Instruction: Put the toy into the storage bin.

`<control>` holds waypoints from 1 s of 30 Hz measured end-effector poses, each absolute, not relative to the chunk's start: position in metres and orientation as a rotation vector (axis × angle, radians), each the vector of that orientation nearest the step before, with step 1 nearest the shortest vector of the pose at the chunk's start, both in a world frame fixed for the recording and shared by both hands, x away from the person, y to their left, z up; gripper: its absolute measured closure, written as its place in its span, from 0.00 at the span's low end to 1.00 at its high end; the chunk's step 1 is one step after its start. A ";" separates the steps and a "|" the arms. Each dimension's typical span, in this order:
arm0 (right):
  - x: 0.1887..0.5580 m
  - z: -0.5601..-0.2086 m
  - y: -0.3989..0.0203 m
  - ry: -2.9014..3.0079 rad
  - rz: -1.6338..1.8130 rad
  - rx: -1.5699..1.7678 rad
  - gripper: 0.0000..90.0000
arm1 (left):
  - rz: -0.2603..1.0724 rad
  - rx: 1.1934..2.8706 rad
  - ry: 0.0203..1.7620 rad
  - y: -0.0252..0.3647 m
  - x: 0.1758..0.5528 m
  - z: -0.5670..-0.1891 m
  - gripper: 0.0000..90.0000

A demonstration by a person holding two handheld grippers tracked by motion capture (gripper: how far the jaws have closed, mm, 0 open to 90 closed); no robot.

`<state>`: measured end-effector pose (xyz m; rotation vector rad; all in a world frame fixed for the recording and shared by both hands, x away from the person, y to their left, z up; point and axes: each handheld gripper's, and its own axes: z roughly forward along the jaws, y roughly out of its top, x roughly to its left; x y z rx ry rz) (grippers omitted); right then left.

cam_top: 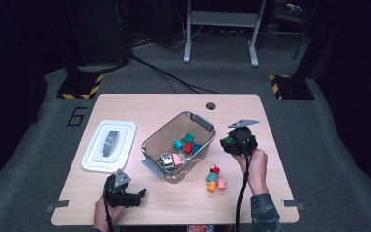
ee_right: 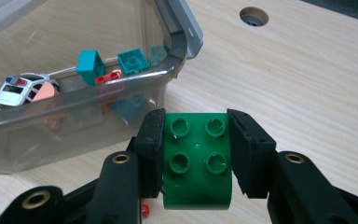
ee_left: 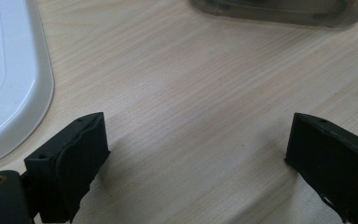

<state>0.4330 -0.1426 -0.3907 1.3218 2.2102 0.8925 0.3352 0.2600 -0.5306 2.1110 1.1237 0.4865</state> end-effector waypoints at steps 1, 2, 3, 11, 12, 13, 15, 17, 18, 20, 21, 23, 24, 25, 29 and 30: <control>0.434 -0.389 -0.142 2.211 0.892 1.312 0.65 | 0.486 2.111 1.124 0.260 0.335 -0.531 0.06; 0.435 -0.387 -0.142 2.209 0.896 1.305 0.65 | 0.486 2.107 1.126 0.260 0.335 -0.531 0.06; 0.435 -0.386 -0.141 2.206 0.896 1.301 0.65 | 0.485 2.110 1.127 0.260 0.335 -0.531 0.06; 0.442 -0.371 -0.135 2.202 0.910 1.267 0.65 | 0.486 2.111 1.124 0.260 0.335 -0.531 0.06; 0.442 -0.370 -0.133 2.201 0.911 1.272 0.65 | 0.485 2.111 1.126 0.260 0.335 -0.531 0.06; 0.443 -0.367 -0.132 2.202 0.916 1.267 0.65 | 0.484 2.111 1.126 0.260 0.335 -0.531 0.06; 0.445 -0.363 -0.128 2.204 0.921 1.255 0.65 | 0.486 2.111 1.124 0.260 0.335 -0.531 0.06; 0.447 -0.360 -0.124 2.209 0.923 1.241 0.65 | 0.486 2.111 1.124 0.260 0.335 -0.531 0.06; 0.449 -0.359 -0.122 2.210 0.927 1.228 0.65 | 0.486 2.111 1.124 0.260 0.335 -0.531 0.06; 0.451 -0.356 -0.118 2.217 0.926 1.227 0.65 | 0.486 2.111 1.124 0.260 0.335 -0.531 0.06; 0.453 -0.355 -0.116 2.223 0.928 1.205 0.65 | 0.486 2.110 1.124 0.260 0.335 -0.531 0.06; 0.456 -0.354 -0.111 2.228 0.927 1.194 0.65 | 0.486 2.110 1.124 0.260 0.335 -0.531 0.06; 0.456 -0.353 -0.109 2.235 0.925 1.194 0.65 | 0.486 2.110 1.124 0.260 0.335 -0.531 0.06; 0.458 -0.353 -0.106 2.243 0.923 1.186 0.65 | 0.486 2.110 1.124 0.260 0.335 -0.531 0.06; 0.462 -0.353 -0.095 2.267 0.924 1.150 0.65 | 0.486 2.111 1.123 0.260 0.335 -0.531 0.06; 0.463 -0.353 -0.091 2.275 0.927 1.144 0.65 | 0.486 2.111 1.124 0.260 0.335 -0.531 0.06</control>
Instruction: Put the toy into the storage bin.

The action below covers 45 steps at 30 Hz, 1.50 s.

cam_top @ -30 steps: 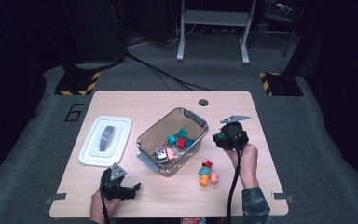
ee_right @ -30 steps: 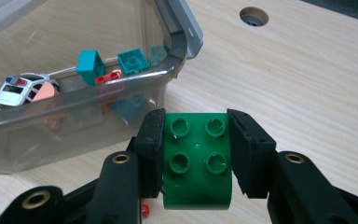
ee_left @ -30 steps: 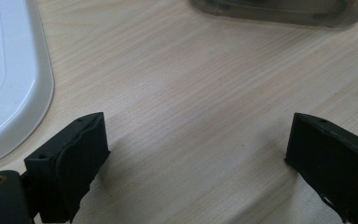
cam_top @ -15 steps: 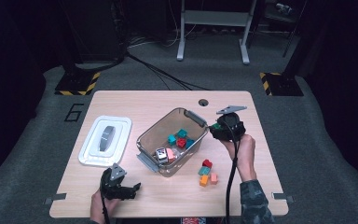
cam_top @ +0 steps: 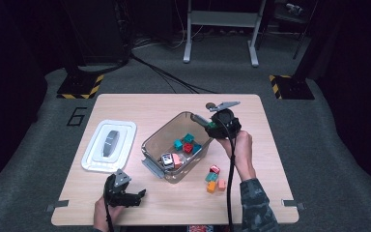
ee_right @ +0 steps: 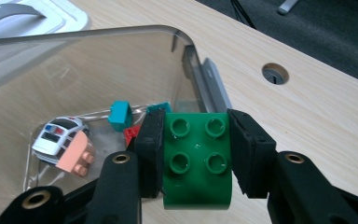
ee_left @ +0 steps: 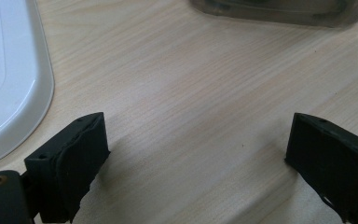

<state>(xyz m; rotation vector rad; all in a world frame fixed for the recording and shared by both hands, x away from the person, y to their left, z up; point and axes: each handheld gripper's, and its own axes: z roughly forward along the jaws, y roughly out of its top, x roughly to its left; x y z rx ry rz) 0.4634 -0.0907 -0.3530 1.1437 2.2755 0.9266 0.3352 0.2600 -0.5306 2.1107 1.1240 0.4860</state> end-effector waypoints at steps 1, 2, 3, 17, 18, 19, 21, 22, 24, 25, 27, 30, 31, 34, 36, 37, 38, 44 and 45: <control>0.464 -0.353 -0.089 2.280 0.927 1.135 0.65 | 0.486 2.110 1.124 0.260 0.335 -0.531 0.06; 0.465 -0.354 -0.086 2.286 0.927 1.129 0.65 | 0.486 2.111 1.124 0.260 0.335 -0.531 0.06; 0.466 -0.355 -0.083 2.294 0.925 1.133 0.65 | 0.486 2.110 1.124 0.260 0.335 -0.531 0.06; 0.474 -0.377 -0.055 2.412 0.885 1.082 0.65 | 0.489 2.113 1.122 0.260 0.335 -0.530 0.06; 0.474 -0.379 -0.055 2.423 0.875 1.062 0.65 | 0.490 2.111 1.124 0.260 0.335 -0.530 0.06; 0.474 -0.380 -0.056 2.439 0.860 1.067 0.65 | 0.489 2.112 1.122 0.260 0.335 -0.531 0.06; 0.474 -0.383 -0.055 2.445 0.851 1.082 0.65 | 0.489 2.111 1.124 0.260 0.335 -0.531 0.06; 0.473 -0.384 -0.056 2.448 0.844 1.078 0.65 | 0.489 2.110 1.124 0.260 0.335 -0.531 0.06; 0.473 -0.386 -0.056 2.453 0.847 1.093 0.65 | 0.489 2.111 1.124 0.260 0.335 -0.531 0.06; 0.472 -0.386 -0.057 2.447 0.851 1.088 0.65 | 0.489 2.111 1.124 0.260 0.335 -0.531 0.06; 0.472 -0.386 -0.056 2.445 0.853 1.092 0.65 | 0.489 2.111 1.124 0.260 0.335 -0.531 0.06; 0.471 -0.385 -0.056 2.464 0.842 1.078 0.64 | 0.487 2.112 1.123 0.260 0.335 -0.531 0.06; 0.470 -0.386 -0.056 2.462 0.844 1.081 0.63 | 0.488 2.111 1.125 0.260 0.335 -0.531 0.06; 0.468 -0.386 -0.057 2.462 0.836 1.100 0.55 | 0.487 2.112 1.123 0.260 0.335 -0.531 0.06; 0.467 -0.385 -0.059 2.454 0.829 1.111 0.47 | 0.489 2.111 1.124 0.260 0.335 -0.531 0.06; 0.466 -0.385 -0.061 2.448 0.834 1.109 0.44 | 0.490 2.111 1.124 0.260 0.335 -0.531 0.06; 0.464 -0.384 -0.062 2.427 0.850 1.127 0.39 | 0.490 2.111 1.124 0.260 0.335 -0.531 0.06; 0.449 -0.374 -0.071 2.392 0.923 1.116 0.22 | 0.488 2.111 1.123 0.260 0.335 -0.531 0.06; 0.447 -0.373 -0.072 2.385 0.932 1.124 0.20 | 0.488 2.111 1.124 0.260 0.335 -0.531 0.06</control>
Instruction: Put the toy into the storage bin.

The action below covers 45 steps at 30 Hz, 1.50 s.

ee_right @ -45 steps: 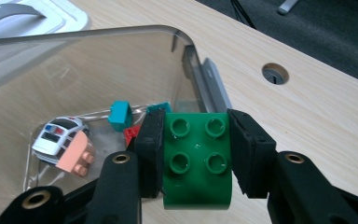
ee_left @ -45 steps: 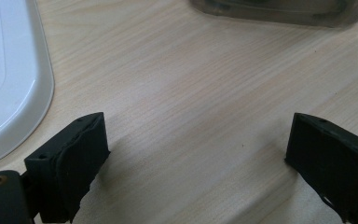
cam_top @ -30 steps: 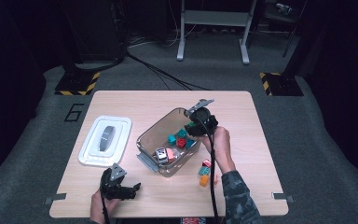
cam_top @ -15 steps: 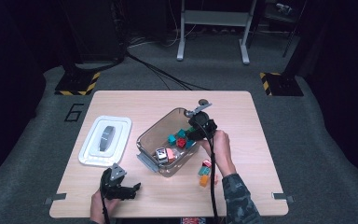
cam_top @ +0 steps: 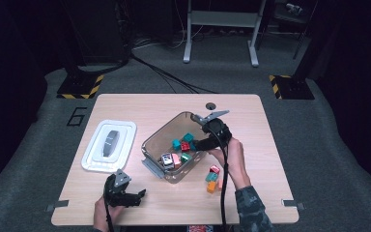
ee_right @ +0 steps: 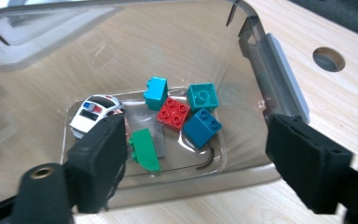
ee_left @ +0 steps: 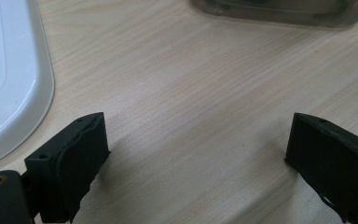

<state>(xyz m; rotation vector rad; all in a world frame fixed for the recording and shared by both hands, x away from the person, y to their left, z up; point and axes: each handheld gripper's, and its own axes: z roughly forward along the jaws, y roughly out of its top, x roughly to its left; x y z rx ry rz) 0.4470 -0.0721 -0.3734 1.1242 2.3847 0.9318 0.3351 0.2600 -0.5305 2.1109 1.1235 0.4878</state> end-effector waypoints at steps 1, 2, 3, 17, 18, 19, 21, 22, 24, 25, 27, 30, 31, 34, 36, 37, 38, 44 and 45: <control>0.444 -0.372 -0.075 2.385 0.939 1.121 0.18 | 0.488 2.112 1.123 0.260 0.335 -0.531 0.06; 0.441 -0.371 -0.078 2.383 0.949 1.112 0.17 | 0.488 2.111 1.125 0.260 0.335 -0.531 0.06; 0.439 -0.370 -0.079 2.373 0.952 1.120 0.17 | 0.488 2.110 1.125 0.260 0.335 -0.531 0.06; 0.409 -0.394 -0.116 2.327 0.957 1.234 0.08 | 0.487 2.110 1.125 0.260 0.335 -0.531 0.06; 0.408 -0.397 -0.118 2.328 0.951 1.237 0.07 | 0.487 2.110 1.125 0.260 0.335 -0.531 0.06; 0.406 -0.401 -0.119 2.326 0.949 1.251 0.05 | 0.487 2.110 1.125 0.260 0.335 -0.531 0.06; 0.402 -0.411 -0.123 2.337 0.930 1.281 0.03 | 0.487 2.110 1.125 0.260 0.335 -0.531 0.06; 0.400 -0.416 -0.125 2.343 0.923 1.294 0.02 | 0.487 2.110 1.125 0.260 0.335 -0.531 0.06; 0.396 -0.426 -0.127 2.350 0.915 1.336 0.00 | 0.487 2.110 1.125 0.260 0.335 -0.531 0.06; 0.394 -0.432 -0.130 2.353 0.914 1.348 0.00 | 0.487 2.110 1.125 0.260 0.335 -0.531 0.06; 0.392 -0.440 -0.132 2.358 0.908 1.366 0.00 | 0.487 2.106 1.128 0.260 0.335 -0.531 0.06; 0.389 -0.451 -0.134 2.369 0.901 1.402 0.00 | 0.487 2.105 1.128 0.260 0.335 -0.531 0.06; 0.388 -0.455 -0.135 2.372 0.893 1.405 0.00 | 0.487 2.107 1.127 0.260 0.335 -0.531 0.06; 0.386 -0.461 -0.136 2.380 0.867 1.425 0.04 | 0.487 2.105 1.128 0.260 0.335 -0.531 0.06; 0.381 -0.471 -0.139 2.378 0.847 1.453 0.10 | 0.487 2.106 1.127 0.260 0.335 -0.531 0.06; 0.380 -0.475 -0.140 2.378 0.838 1.469 0.11 | 0.487 2.106 1.127 0.260 0.335 -0.531 0.06; 0.379 -0.477 -0.141 2.384 0.837 1.474 0.13 | 0.487 2.106 1.127 0.260 0.335 -0.531 0.06; 0.373 -0.486 -0.147 2.385 0.832 1.526 0.29 | 0.487 2.107 1.127 0.260 0.335 -0.531 0.06; 0.373 -0.486 -0.148 2.397 0.826 1.530 0.32 | 0.487 2.110 1.126 0.260 0.335 -0.531 0.06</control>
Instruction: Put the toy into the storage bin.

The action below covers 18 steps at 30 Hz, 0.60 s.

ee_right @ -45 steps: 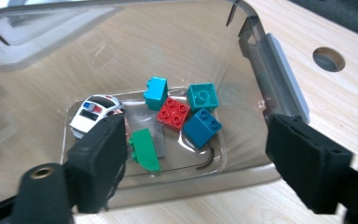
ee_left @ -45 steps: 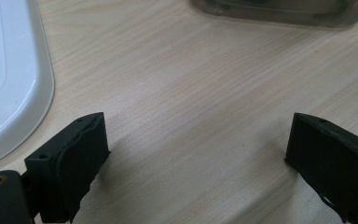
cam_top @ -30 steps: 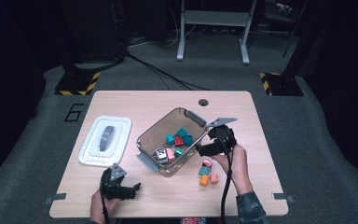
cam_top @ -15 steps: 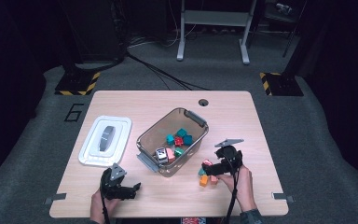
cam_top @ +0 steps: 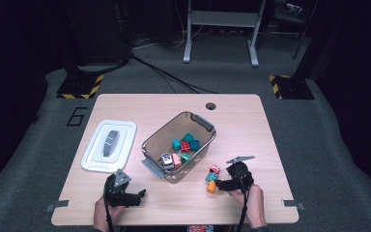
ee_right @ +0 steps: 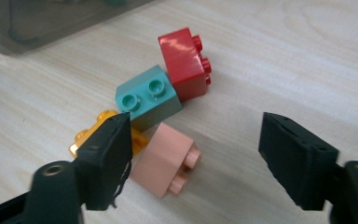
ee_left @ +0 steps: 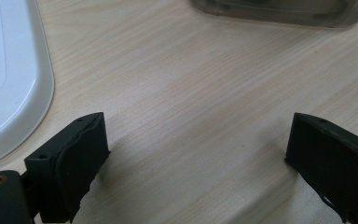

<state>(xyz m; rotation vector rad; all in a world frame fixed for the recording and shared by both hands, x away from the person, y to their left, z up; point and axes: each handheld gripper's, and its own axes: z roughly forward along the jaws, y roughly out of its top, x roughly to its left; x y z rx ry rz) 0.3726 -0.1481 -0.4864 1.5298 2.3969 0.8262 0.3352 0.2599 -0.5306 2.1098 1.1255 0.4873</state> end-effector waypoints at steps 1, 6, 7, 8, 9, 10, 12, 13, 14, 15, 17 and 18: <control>0.372 -0.487 -0.149 2.400 0.823 1.524 0.36 | 0.487 2.110 1.126 0.260 0.335 -0.531 0.06; 0.370 -0.488 -0.150 2.411 0.811 1.542 0.51 | 0.487 2.111 1.125 0.260 0.335 -0.531 0.06; 0.370 -0.488 -0.150 2.415 0.810 1.539 0.54 | 0.487 2.111 1.125 0.260 0.335 -0.531 0.06; 0.370 -0.488 -0.150 2.418 0.811 1.536 0.57 | 0.487 2.106 1.127 0.260 0.335 -0.531 0.06; 0.370 -0.488 -0.150 2.418 0.811 1.536 0.57 | 0.487 2.106 1.127 0.260 0.335 -0.531 0.06; 0.371 -0.489 -0.150 2.426 0.790 1.516 0.62 | 0.487 2.111 1.125 0.260 0.335 -0.531 0.06; 0.371 -0.488 -0.149 2.433 0.789 1.522 0.65 | 0.487 2.111 1.125 0.260 0.335 -0.531 0.06; 0.371 -0.489 -0.148 2.439 0.791 1.523 0.69 | 0.487 2.111 1.125 0.260 0.335 -0.531 0.06; 0.372 -0.489 -0.148 2.433 0.789 1.523 0.71 | 0.487 2.111 1.125 0.260 0.335 -0.531 0.06; 0.372 -0.490 -0.148 2.439 0.775 1.509 0.70 | 0.487 2.110 1.125 0.260 0.335 -0.531 0.06; 0.373 -0.490 -0.147 2.439 0.772 1.526 0.66 | 0.487 2.110 1.125 0.260 0.335 -0.531 0.06; 0.374 -0.490 -0.147 2.441 0.771 1.518 0.66 | 0.488 2.111 1.125 0.260 0.335 -0.531 0.06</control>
